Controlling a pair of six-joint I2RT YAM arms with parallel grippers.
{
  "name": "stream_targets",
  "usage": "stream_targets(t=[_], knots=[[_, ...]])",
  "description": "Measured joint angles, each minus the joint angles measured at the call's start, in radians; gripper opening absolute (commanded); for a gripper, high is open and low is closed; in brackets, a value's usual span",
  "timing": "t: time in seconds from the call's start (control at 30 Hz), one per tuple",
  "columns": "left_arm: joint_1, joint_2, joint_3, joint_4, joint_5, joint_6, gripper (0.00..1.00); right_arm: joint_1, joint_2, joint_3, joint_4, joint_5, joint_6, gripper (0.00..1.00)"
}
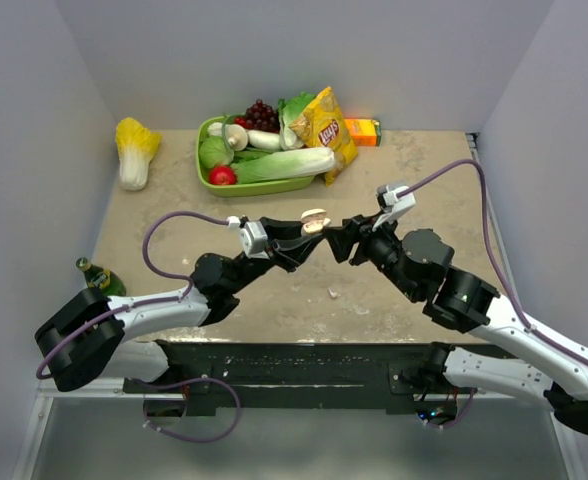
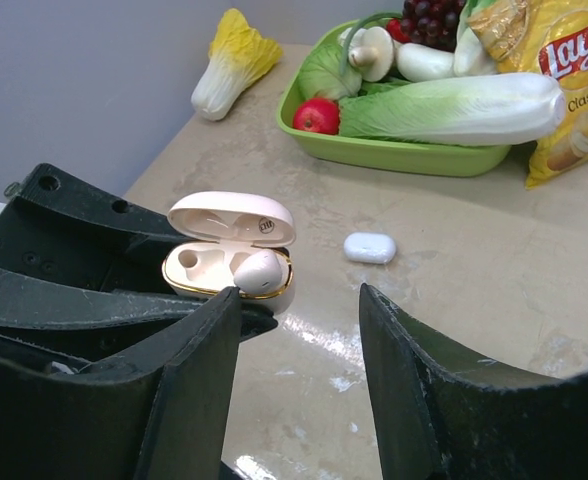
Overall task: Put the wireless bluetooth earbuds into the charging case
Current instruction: Place the earbud in the charging case.
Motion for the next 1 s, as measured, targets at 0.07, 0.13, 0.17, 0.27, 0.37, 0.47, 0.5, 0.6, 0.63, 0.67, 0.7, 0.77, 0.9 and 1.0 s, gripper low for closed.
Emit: stream_targets(t=[0.07,0.13,0.17,0.27,0.37,0.47,0.5,0.6,0.63,0.67,0.7,0.77,0.9,1.0], knots=[[0.001,0.000,0.000,0.000,-0.003,0.000,0.00,0.000,0.009,0.005,0.003,-0.006,-0.001,0.55],[0.001,0.000,0.000,-0.003,-0.007,0.000,0.00,0.000,0.019,0.013,0.005,-0.021,-0.003,0.56],[0.001,0.000,0.000,-0.006,-0.008,0.000,0.00,0.000,0.028,0.020,0.006,-0.024,-0.003,0.56],[-0.002,0.000,0.000,-0.008,0.007,-0.004,0.00,0.001,0.052,0.037,0.014,-0.024,-0.003,0.57],[-0.003,0.000,0.000,-0.011,0.014,-0.004,0.00,0.001,0.068,0.042,0.019,-0.024,-0.004,0.58],[-0.002,0.000,0.000,-0.010,0.018,-0.004,0.00,0.000,0.081,0.055,0.019,-0.025,-0.007,0.60],[-0.002,0.000,0.000,-0.010,0.019,-0.004,0.00,0.000,0.086,0.061,0.019,-0.026,-0.009,0.61],[-0.002,0.000,0.000,-0.009,0.020,-0.004,0.00,0.000,0.086,0.073,0.019,-0.026,-0.014,0.63],[-0.002,0.000,0.000,-0.009,0.020,-0.003,0.00,0.000,0.084,0.077,0.019,-0.026,-0.016,0.63],[-0.002,0.000,0.000,-0.009,0.020,-0.003,0.00,0.000,0.080,0.080,0.019,-0.027,-0.019,0.63],[-0.002,0.000,0.000,-0.009,0.020,-0.003,0.00,0.000,0.074,0.082,0.018,-0.027,-0.021,0.63],[-0.002,0.000,0.000,-0.009,0.019,-0.003,0.00,0.000,0.056,0.083,0.014,-0.027,-0.022,0.63],[-0.002,0.000,0.000,-0.009,0.017,-0.002,0.00,0.000,-0.008,0.083,-0.013,-0.022,-0.024,0.63],[-0.002,0.000,0.000,-0.009,0.016,-0.002,0.00,0.000,-0.061,0.076,-0.024,-0.013,-0.026,0.63]])
